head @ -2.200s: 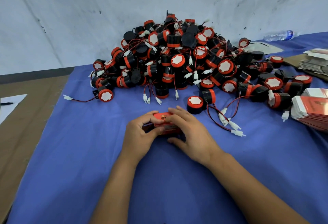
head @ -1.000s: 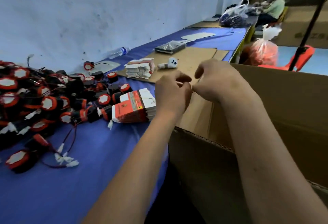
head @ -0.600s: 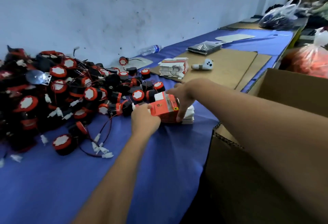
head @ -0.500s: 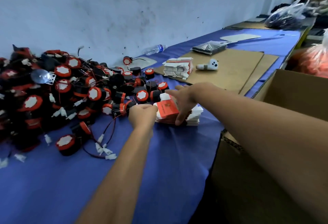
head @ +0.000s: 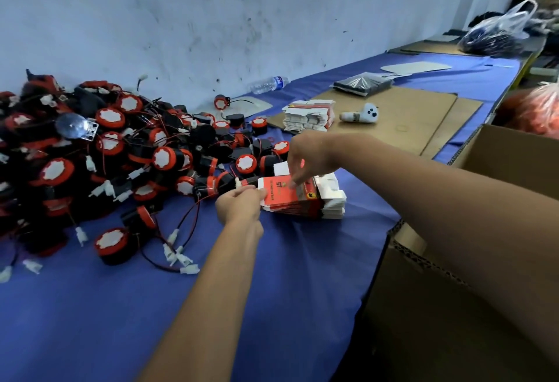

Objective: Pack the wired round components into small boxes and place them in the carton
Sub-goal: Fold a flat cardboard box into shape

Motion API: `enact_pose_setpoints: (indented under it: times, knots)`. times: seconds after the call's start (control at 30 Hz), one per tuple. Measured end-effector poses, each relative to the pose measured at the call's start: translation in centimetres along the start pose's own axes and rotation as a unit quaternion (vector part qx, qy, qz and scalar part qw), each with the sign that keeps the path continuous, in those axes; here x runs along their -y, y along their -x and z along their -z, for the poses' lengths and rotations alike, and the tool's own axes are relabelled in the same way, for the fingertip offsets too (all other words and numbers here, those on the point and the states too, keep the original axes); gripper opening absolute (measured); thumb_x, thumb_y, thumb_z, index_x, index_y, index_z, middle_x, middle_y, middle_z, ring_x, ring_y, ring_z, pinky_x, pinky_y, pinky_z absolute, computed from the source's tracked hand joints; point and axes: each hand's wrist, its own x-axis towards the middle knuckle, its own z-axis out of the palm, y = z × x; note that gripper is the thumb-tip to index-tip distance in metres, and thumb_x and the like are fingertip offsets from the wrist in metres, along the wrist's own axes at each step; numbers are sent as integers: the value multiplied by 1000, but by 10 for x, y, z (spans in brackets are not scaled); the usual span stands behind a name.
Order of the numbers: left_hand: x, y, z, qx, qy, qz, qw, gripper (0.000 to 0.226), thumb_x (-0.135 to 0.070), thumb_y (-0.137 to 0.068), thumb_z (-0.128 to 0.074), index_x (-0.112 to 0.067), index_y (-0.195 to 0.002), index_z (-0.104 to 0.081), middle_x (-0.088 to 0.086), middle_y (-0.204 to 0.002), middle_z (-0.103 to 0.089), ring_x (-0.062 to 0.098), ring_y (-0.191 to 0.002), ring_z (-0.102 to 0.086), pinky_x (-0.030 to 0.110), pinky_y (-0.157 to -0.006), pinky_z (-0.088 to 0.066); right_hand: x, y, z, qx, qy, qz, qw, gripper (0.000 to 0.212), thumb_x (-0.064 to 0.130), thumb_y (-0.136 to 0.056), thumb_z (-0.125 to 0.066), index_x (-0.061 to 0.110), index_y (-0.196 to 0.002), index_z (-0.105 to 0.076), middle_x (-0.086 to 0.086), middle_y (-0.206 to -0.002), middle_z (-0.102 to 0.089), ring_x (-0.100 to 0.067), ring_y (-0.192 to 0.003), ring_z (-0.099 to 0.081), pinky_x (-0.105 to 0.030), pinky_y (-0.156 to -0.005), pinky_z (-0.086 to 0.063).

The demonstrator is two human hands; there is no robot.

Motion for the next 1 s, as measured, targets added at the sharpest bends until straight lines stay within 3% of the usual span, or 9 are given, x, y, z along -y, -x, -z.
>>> enact_pose_setpoints:
  times: [0.1, 0.2, 0.37, 0.47, 0.57, 0.7, 0.8, 0.9, 1.0]
  knots:
    - [-8, -11, 13, 24, -4, -37, 999, 18, 4, -85, -79, -14, -83, -73, 10, -100, -76, 11, -75, -67, 14, -51, -50, -9, 1, -7, -14, -64, -40, 997, 28, 41, -89, -78, 16, -102, -74, 2, -95, -71, -19, -71, -73, -32, -68, -60]
    - [-17, -18, 22, 27, 0, -32, 999, 17, 1, -87, -78, -16, -85, -76, 10, -98, -78, 15, -82, -72, 22, -66, -56, -12, 1, -16, 39, -52, -62, 996, 19, 29, -96, -72, 13, -87, -70, 1, -84, -69, -16, -64, -75, -34, -71, -63]
    - [2, 4, 11, -48, -24, -6, 999, 15, -16, -87, -81, -9, -84, -69, 14, -91, -74, 21, -63, -59, 29, -58, -46, -2, -13, -22, 29, 69, -60, 995, 29, 8, -99, -52, 14, -71, -48, -3, -70, -59, -24, -67, -75, -38, -66, -63]
    - [16, 33, -5, -84, 93, 57, 990, 33, -13, -81, -89, -4, -91, -59, 13, -88, -67, 22, -61, -61, 25, -50, -50, -3, -13, -21, 49, 104, -54, 992, 25, 7, -95, -56, 13, -71, -50, -2, -70, -60, -25, -69, -74, -36, -63, -60]
    - [19, 62, -27, -71, 198, 136, 968, 28, 0, -76, -89, -2, -90, -64, 14, -83, -70, 18, -54, -66, 20, -35, -47, 0, -13, -28, 46, 159, -52, 985, 25, -1, -92, -58, 13, -73, -47, -7, -76, -60, -26, -72, -67, -39, -64, -58]
    - [22, 83, -42, -40, 184, 152, 970, 29, -1, -76, -90, -8, -68, -63, 6, -62, -65, 11, -31, -59, 23, -38, -50, 2, -11, -37, 43, 205, -60, 976, 14, 5, -100, -52, 11, -87, -49, -2, -76, -46, -15, -62, -42, -27, -52, -32]
    - [19, 82, -43, -54, 158, 139, 976, 29, 5, -82, -82, -10, -68, -62, 3, -58, -63, 11, -31, -59, 22, -40, -50, -3, -3, -34, 36, 219, -77, 972, 8, 7, -101, -52, 12, -95, -51, -1, -80, -44, -15, -66, -39, -28, -61, -35]
    - [17, 76, -42, -68, 145, 106, 981, 28, 10, -85, -71, -12, -71, -63, 3, -56, -64, 11, -32, -60, 20, -37, -47, -9, 1, -31, 2, 160, -89, 983, 32, 13, -101, -52, 13, -71, -39, -3, -72, -40, -17, -60, -33, -29, -55, -29]
    - [18, 71, -37, -82, 142, 90, 982, 32, 8, -85, -68, -12, -109, -72, 6, -85, -75, 13, -50, -68, 18, -39, -48, -22, 8, -26, -21, -17, -112, 993, 38, 8, -95, -53, 11, -63, -34, -8, -63, -32, -23, -59, -27, -31, -53, -24]
